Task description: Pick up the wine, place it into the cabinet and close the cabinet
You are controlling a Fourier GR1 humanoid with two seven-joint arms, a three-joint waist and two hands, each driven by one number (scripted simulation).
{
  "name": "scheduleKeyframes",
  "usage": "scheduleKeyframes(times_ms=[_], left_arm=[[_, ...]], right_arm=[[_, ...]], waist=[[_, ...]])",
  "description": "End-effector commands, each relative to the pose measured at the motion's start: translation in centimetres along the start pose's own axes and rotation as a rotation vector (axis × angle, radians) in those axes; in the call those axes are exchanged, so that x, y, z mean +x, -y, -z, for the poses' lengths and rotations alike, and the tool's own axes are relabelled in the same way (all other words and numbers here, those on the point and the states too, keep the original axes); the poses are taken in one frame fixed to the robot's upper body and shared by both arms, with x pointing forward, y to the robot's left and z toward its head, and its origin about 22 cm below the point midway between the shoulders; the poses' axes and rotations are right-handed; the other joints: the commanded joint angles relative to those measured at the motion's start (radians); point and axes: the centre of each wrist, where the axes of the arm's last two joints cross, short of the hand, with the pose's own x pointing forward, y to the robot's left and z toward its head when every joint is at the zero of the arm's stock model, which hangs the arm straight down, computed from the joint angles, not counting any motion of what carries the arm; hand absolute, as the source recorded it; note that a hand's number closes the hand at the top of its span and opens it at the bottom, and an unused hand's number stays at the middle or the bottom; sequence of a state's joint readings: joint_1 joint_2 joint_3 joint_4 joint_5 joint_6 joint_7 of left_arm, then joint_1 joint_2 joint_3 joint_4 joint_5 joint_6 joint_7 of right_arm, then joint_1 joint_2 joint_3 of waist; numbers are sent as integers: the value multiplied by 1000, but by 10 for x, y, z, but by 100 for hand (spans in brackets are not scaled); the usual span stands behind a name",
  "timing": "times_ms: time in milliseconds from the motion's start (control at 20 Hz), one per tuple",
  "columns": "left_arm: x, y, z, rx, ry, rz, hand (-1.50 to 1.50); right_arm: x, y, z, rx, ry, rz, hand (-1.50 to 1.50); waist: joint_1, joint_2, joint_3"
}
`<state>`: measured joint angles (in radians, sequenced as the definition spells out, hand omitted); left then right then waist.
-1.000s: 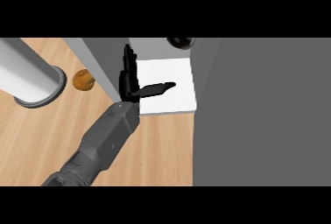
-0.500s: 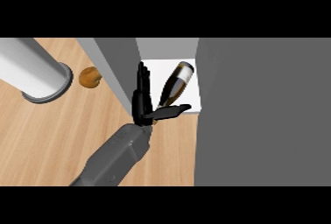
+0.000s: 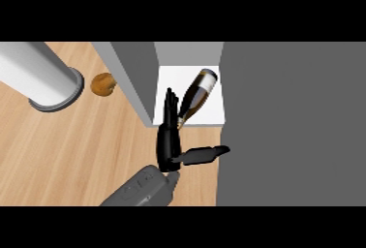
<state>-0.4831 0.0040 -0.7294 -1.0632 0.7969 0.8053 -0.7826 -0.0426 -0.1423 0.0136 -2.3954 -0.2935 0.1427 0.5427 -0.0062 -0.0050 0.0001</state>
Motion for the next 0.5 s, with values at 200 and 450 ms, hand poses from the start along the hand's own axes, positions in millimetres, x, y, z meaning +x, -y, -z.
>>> scheduleKeyframes(times_ms=[200, 450], left_arm=[[38, 5, -41, 27, 37, -53, -150], [57, 7, -81, 83, 41, -36, -150]], right_arm=[[19, -5, -21, -16, 54, -5, -150], [17, 6, -22, -8, 51, -21, -150]], waist=[[5, 1, 0], [6, 0, 1]])
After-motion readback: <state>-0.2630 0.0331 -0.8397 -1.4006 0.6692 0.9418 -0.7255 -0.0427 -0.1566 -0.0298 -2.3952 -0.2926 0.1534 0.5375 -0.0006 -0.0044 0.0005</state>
